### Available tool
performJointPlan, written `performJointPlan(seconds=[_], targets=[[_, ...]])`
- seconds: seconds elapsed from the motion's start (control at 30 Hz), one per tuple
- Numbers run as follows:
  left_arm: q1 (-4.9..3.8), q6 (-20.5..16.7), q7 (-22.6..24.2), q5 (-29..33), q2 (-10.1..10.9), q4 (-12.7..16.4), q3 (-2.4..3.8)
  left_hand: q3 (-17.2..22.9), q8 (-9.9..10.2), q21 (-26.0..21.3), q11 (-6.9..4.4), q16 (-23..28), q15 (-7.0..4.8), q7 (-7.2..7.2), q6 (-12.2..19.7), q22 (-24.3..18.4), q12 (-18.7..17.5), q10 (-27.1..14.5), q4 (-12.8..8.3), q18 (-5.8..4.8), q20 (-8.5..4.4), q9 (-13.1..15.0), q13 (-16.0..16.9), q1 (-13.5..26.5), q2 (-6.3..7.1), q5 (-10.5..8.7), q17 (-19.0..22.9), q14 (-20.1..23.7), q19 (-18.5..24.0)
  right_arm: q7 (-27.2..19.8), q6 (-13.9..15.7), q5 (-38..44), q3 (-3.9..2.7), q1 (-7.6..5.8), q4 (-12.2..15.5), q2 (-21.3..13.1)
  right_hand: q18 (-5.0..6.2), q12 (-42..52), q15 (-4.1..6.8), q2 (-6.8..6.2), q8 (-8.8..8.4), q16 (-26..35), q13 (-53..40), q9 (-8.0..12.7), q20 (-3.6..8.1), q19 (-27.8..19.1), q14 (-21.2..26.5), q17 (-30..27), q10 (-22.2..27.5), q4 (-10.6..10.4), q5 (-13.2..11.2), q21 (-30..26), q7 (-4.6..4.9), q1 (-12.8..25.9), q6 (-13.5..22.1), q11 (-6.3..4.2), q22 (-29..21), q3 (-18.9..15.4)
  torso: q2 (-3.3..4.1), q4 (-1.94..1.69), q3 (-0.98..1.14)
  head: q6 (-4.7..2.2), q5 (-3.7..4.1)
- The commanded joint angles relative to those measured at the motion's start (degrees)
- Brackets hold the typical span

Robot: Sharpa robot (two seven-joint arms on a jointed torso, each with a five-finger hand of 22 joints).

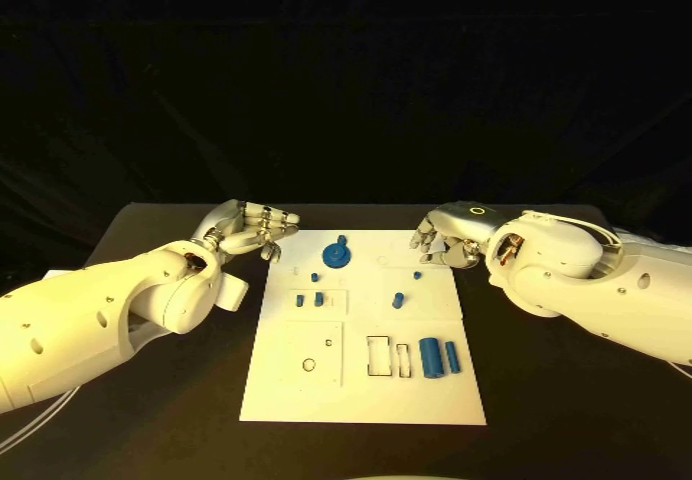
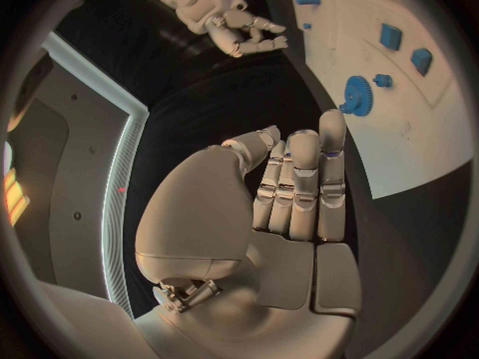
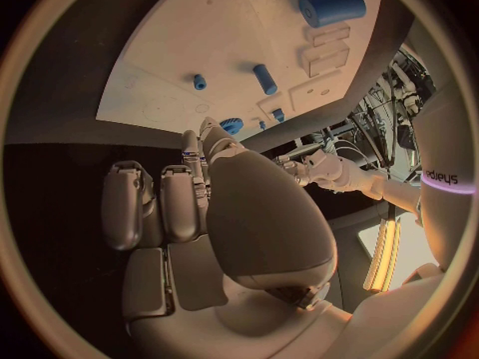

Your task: Assemble the parts on the task board

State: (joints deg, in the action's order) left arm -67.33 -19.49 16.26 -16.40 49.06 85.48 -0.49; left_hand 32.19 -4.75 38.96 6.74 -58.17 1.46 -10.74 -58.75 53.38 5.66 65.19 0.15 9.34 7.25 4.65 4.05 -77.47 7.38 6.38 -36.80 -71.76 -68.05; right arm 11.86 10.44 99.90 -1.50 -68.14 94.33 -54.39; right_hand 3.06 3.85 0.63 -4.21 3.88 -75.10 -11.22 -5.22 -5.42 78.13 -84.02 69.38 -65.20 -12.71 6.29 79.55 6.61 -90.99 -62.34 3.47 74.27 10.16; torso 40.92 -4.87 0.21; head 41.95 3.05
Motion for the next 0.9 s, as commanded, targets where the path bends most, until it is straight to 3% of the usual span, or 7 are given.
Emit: performJointPlan(seconds=[0.03,0.3,0.53,0.9], targets=[[0.14,-0.1,7.4,21.1,0.6,1.5,-0.16,-0.6,-0.5,-0.6,-0.18,0.3,0.02,-0.09,-0.4,-0.4,0.7,0.2,-0.1,0.99,-0.01,-0.1,0.2,0.5,-0.08,-0.25,0.4,0.4,0.6,3.0,-4.0,8.6,0.06,0.45,-0.1,0.3,0.99,-0.1,0.20,-0.96,-0.21,0.5,1.4,0.1,0.21,-0.4,-2.3,-0.3,0.4,-0.2,-0.3,-0.5,-0.46,0.2,0.0,-0.22,-0.2,1.4,0.09,-0.07,0.00,-0.02,0.13],[0.41,1.0,8.3,22.9,1.7,4.5,-0.36,-1.3,-0.7,-1.3,-0.30,0.4,-0.06,0.03,-0.6,-1.0,1.2,0.3,-0.2,1.08,-0.07,-0.1,0.3,0.6,-0.20,-0.26,0.9,0.5,0.7,3.4,-6.4,10.1,0.16,1.53,-0.6,1.4,1.00,0.0,0.57,-1.97,-0.22,0.8,3.7,0.3,0.51,-0.4,-2.3,-0.6,0.6,-0.3,-0.6,-0.6,-0.74,1.0,0.0,-0.33,-0.3,3.7,0.12,0.12,0.01,0.07,0.06],[0.47,1.0,8.6,23.1,2.0,5.0,-0.38,-1.5,-0.9,-1.6,-0.38,0.4,-0.11,0.10,-0.7,-1.2,1.5,0.4,-0.2,1.11,-0.11,-0.1,0.3,0.6,-0.35,-0.25,1.0,0.6,0.7,3.0,-6.9,10.3,0.22,2.43,-1.3,2.4,1.01,0.0,0.67,-2.14,-0.16,0.9,4.5,0.3,0.60,-0.3,-2.3,-0.7,0.4,-0.1,-0.7,-0.7,-0.81,1.3,-0.2,-0.38,-0.3,4.8,0.14,-0.03,0.15,0.14,0.32],[0.48,1.2,8.5,23.1,2.2,5.1,-0.39,-1.7,-1.0,-1.8,-0.41,0.4,-0.13,0.13,-0.7,-1.3,1.6,0.3,-0.3,1.14,-0.13,-0.2,0.3,0.6,-0.35,-0.25,1.1,0.6,0.8,2.4,-7.4,9.9,0.26,3.04,-2.4,3.6,1.00,0.1,0.63,-2.14,-0.14,1.0,5.4,0.2,0.66,-0.3,-2.4,-0.7,0.1,0.2,-0.6,-0.7,-0.76,1.5,-0.5,-0.39,-0.3,6.2,0.11,0.00,0.13,0.35,0.16]])
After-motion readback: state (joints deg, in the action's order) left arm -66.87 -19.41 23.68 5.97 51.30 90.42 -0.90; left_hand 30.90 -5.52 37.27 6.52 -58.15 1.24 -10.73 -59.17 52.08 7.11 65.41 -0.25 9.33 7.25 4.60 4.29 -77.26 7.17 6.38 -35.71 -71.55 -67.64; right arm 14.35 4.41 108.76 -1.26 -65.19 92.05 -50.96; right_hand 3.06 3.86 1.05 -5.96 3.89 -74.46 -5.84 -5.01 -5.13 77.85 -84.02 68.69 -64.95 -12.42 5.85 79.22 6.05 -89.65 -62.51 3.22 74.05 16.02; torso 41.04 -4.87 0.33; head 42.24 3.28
